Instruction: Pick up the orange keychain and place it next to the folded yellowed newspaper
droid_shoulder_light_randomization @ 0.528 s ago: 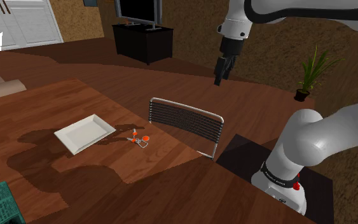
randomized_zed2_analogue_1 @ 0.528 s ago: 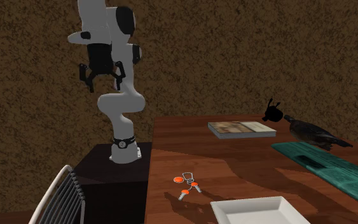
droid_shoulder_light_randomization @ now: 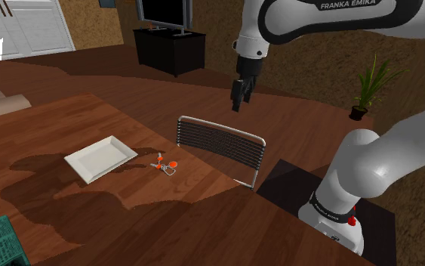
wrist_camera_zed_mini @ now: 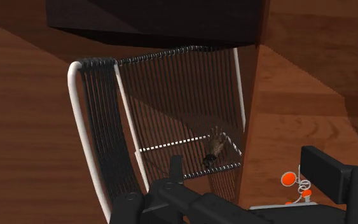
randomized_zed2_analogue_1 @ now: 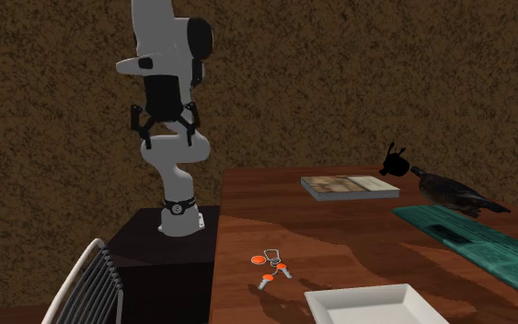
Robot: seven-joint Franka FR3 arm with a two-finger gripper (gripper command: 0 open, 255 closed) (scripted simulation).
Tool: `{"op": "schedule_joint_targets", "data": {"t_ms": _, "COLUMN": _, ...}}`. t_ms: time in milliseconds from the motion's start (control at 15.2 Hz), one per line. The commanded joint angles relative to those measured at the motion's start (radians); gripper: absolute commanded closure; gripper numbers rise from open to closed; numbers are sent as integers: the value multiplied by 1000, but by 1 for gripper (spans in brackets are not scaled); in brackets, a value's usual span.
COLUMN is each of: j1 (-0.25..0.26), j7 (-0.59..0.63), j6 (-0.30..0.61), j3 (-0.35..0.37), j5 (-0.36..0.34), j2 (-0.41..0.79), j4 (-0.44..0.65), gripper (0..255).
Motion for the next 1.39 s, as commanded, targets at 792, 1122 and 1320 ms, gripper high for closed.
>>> {"op": "schedule_joint_targets", "data": {"t_ms": 792, "j1": 77, "j7": 135, "j6": 218, "j3": 176, "j5": -57, "j2": 473, "j4": 218, "gripper": 0}}
{"op": "schedule_joint_targets", "data": {"t_ms": 1122, "j1": 113, "j7": 196, "j6": 248, "j3": 217, "j5": -124, "j2": 659, "j4": 349, "gripper": 0}}
{"op": "schedule_joint_targets", "data": {"t_ms": 1320, "j1": 143, "j7": 231, "j6": 252, "j3": 232, "j5": -170, "j2": 775, "j4": 442, "gripper": 0}}
